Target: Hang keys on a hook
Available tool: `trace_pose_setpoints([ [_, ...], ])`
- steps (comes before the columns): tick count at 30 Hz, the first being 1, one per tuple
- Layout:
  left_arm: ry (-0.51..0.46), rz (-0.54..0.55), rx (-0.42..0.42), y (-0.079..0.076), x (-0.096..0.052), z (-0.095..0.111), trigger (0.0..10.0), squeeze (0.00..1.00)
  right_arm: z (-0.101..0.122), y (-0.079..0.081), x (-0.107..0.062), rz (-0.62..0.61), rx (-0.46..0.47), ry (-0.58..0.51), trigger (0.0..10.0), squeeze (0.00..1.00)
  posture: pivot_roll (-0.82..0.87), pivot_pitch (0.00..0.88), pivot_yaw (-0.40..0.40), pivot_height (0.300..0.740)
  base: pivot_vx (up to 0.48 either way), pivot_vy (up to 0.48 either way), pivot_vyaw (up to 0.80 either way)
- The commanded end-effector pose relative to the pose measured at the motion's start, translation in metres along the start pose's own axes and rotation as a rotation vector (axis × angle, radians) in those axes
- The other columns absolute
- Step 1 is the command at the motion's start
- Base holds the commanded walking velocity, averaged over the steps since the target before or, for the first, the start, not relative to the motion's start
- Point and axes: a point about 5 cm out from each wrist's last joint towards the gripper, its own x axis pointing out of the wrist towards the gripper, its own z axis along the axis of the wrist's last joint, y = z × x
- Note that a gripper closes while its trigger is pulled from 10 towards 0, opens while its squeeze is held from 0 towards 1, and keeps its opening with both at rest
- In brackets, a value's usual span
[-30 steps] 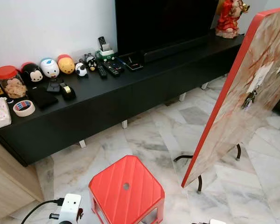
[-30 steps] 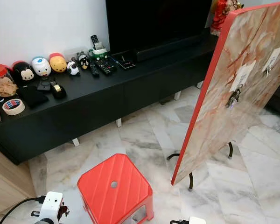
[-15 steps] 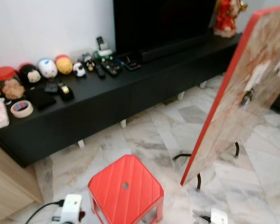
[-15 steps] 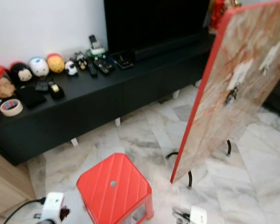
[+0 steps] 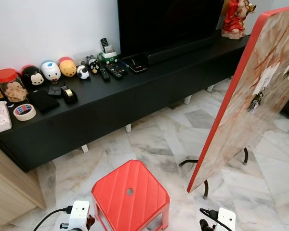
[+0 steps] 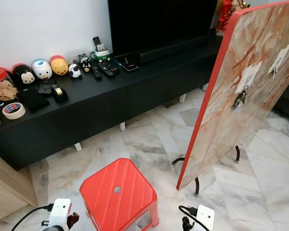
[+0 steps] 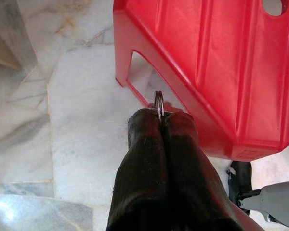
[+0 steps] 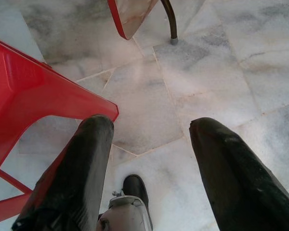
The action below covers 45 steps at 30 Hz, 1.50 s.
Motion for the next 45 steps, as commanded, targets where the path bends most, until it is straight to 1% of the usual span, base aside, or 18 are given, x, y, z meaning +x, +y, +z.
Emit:
trace_pose_setpoints([
  [1, -0.002, 0.008, -0.003, 0.0008, -0.0002, -0.0001, 10.0, 0.00, -0.0007, -0.0018, 0.0000, -0.010, 0.020, 0.008, 10.0, 0.00, 0.00, 0.000, -0.052, 0.740, 0.000, 0.000, 0.00],
  [6, 0.000, 0.020, -0.001, 0.0029, -0.0001, 0.0008, 10.0, 0.00, -0.0007, -0.0015, -0.0001, -0.007, 0.021, 0.005, 10.0, 0.00, 0.00, 0.000, -0.050, 0.740, 0.000, 0.000, 0.00],
  [7, -0.002, 0.021, -0.001, 0.0035, -0.0001, 0.0012, 10.0, 0.00, -0.0012, -0.0013, -0.0002, -0.004, 0.040, 0.006, 10.0, 0.00, 0.00, 0.000, -0.050, 0.740, 0.000, 0.000, 0.00],
  [9, -0.002, 0.021, -0.002, 0.0038, -0.0001, 0.0013, 10.0, 0.00, -0.0013, -0.0011, -0.0002, -0.001, 0.043, 0.007, 10.0, 0.00, 0.00, 0.000, -0.050, 0.740, 0.000, 0.000, 0.00],
  [10, -0.002, 0.023, -0.002, 0.0046, -0.0002, 0.0014, 10.0, 0.00, -0.0009, -0.0006, -0.0001, 0.008, 0.026, 0.005, 10.0, 0.00, 0.00, 0.000, -0.051, 0.740, 0.000, 0.000, 0.00],
  [17, 0.012, 0.022, 0.010, 0.0047, -0.0005, -0.0008, 10.0, 0.00, -0.0030, -0.0017, -0.0006, 0.005, 0.028, 0.013, 10.0, 0.00, 0.00, 0.000, -0.053, 0.740, 0.000, 0.000, 0.00],
  [25, 0.020, 0.030, -0.025, 0.0049, -0.0008, -0.0026, 10.0, 0.00, -0.0038, -0.0023, -0.0007, 0.002, 0.040, 0.018, 10.0, 0.00, 0.00, 0.000, -0.055, 0.740, 0.000, 0.000, 0.00],
  [28, 0.021, 0.022, -0.011, 0.0044, -0.0008, -0.0027, 10.0, 0.00, -0.0032, -0.0026, -0.0005, 0.004, 0.041, 0.017, 10.0, 0.00, 0.00, 0.000, -0.056, 0.740, 0.000, 0.000, 0.00],
  [40, 0.028, 0.016, -0.001, 0.0023, -0.0007, -0.0039, 10.0, 0.00, -0.0047, -0.0052, -0.0009, -0.002, 0.046, 0.024, 10.0, 0.00, 0.00, 0.000, -0.056, 0.740, 0.000, 0.000, 0.00],
  [45, 0.029, 0.013, 0.004, 0.0014, -0.0005, -0.0037, 10.0, 0.00, -0.0041, -0.0049, -0.0007, 0.001, 0.047, 0.024, 10.0, 0.00, 0.00, 0.000, -0.055, 0.740, -0.311, 0.000, 0.00],
])
